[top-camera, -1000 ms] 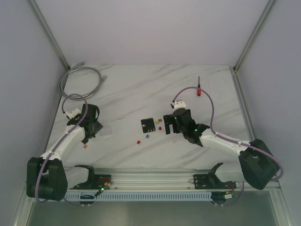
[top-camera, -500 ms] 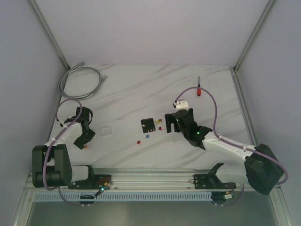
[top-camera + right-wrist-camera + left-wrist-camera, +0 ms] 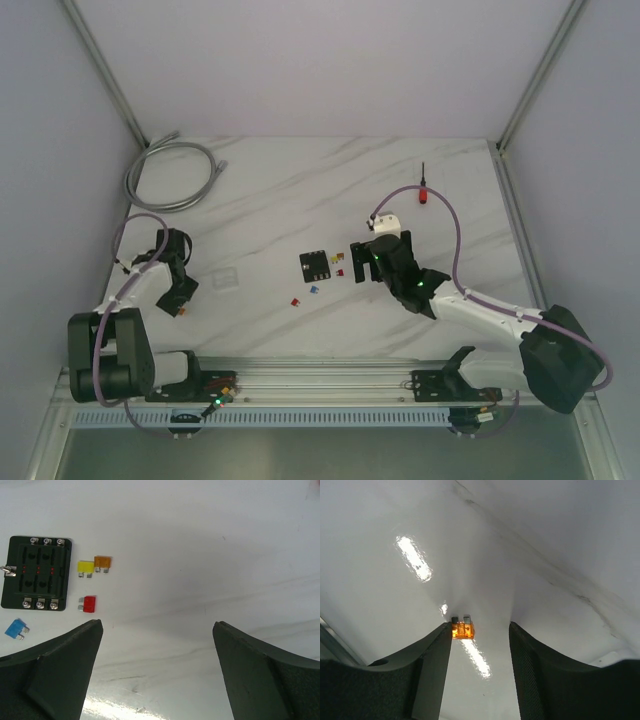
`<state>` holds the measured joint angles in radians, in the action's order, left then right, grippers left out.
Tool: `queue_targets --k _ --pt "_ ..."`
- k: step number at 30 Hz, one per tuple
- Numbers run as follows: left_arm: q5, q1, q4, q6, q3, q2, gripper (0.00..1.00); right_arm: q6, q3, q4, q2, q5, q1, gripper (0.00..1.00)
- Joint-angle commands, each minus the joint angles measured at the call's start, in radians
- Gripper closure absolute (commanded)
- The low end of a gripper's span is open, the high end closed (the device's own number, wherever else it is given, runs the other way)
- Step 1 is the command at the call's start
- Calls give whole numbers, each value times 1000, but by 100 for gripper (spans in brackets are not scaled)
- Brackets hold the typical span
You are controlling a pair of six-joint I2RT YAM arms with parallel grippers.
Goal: Snap on the fuse box
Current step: Move the fuse to the center of the board.
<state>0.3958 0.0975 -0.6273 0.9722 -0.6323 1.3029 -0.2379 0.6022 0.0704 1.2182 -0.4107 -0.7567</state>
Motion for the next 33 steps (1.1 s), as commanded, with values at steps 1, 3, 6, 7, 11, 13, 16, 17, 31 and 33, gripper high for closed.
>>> queue_targets --k 1,3,6,7,11,13,16,17,31,33 --pt "-41 45 -24 19 71 -16 42 8 -16 31 -10 -39 -10 0" --pt "-53 57 -25 17 78 -45 42 8 -16 32 -10 -40 -11 0" --pt "-53 62 -33 15 77 -67 42 8 -15 32 -8 -40 -13 0" --pt "-52 62 -38 17 77 -68 42 8 -15 32 -8 -40 -13 0" --pt "-58 62 -41 22 80 -55 43 8 -16 32 -9 -42 -13 0" --pt "-58 63 -40 24 86 -53 45 8 -16 32 -10 -42 -13 0" --pt "-60 62 -36 31 93 -56 50 8 -15 35 -10 -43 -13 0" --pt "-62 62 -33 32 95 -57 52 8 -16 34 -9 -43 -13 0" --pt "-182 59 19 42 126 -60 63 6 -16 37 -1 -43 -16 0" --pt "-193 53 25 49 131 -62 65 6 -16 40 -1 -43 -16 0"
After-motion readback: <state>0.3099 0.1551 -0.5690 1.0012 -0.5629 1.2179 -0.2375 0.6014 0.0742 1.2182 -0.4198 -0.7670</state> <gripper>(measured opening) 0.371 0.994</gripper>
